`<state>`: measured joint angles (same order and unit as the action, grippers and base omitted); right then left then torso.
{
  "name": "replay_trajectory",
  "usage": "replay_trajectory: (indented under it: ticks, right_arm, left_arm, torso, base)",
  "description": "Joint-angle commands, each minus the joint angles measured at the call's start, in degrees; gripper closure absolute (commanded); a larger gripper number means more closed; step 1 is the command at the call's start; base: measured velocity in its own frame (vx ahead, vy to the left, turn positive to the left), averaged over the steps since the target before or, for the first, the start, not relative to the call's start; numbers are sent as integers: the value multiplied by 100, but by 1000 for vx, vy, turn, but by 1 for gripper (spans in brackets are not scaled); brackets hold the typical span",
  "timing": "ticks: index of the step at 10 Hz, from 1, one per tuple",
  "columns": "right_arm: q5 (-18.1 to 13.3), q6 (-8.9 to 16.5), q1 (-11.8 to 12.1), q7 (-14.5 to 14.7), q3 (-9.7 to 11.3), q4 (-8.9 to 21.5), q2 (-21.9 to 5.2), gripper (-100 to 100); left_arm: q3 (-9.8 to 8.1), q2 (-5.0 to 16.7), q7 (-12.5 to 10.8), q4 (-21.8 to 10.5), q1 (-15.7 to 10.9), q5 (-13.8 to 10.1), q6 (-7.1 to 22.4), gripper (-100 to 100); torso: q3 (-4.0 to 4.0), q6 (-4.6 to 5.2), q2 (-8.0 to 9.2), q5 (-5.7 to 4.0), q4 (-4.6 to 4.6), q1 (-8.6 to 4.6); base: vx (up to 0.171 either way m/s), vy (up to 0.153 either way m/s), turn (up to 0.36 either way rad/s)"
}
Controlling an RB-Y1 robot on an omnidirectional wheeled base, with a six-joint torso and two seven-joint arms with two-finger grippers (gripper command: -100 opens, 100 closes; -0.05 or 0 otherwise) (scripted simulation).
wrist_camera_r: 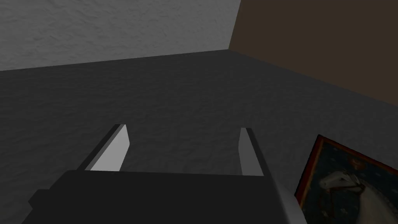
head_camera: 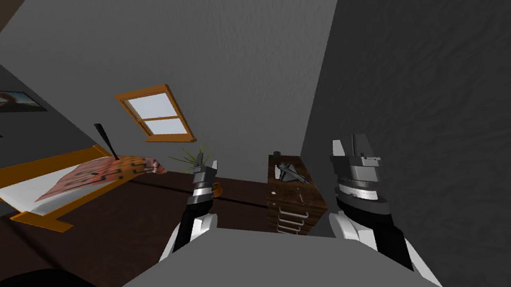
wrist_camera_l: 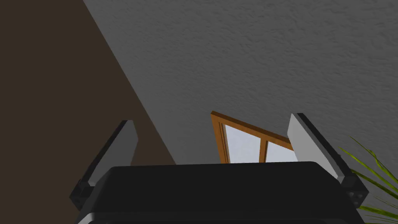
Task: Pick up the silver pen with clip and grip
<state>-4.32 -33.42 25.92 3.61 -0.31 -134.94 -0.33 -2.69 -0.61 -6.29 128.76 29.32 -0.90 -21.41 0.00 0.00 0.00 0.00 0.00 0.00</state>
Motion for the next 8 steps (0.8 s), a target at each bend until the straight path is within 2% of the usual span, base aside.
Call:
replay_trajectory:
  ticks: [1, 5, 6, 8]
  right_arm:
    - [53, 161, -86, -113, -14, 152, -264, -100]
    - [232, 725, -388, -518, -56, 650, -683, -100]
    - [232, 725, -388, -518, -56, 650, -683, -100]
    - [356, 1094, -603, -809, -83, 989, -854, -100]
  left_arm:
    - [0, 0, 0, 0, 0, 0, 0, 0]
    - [0, 0, 0, 0, 0, 0, 0, 0]
    - [0, -1, 0, 0, 0, 0, 0, 0]
    - [0, 0, 0, 0, 0, 0, 0, 0]
  torso:
    - [0, 0, 0, 0, 0, 0]
    - [-7, 0, -12, 4, -3, 20]
    - [-5, 1, -9, 5, -2, 22]
    - [-5, 1, -8, 3, -2, 17]
  base:
    - [6, 22, -77]
    - [19, 56, -103]
    - [13, 50, -50]
    - [13, 55, -141]
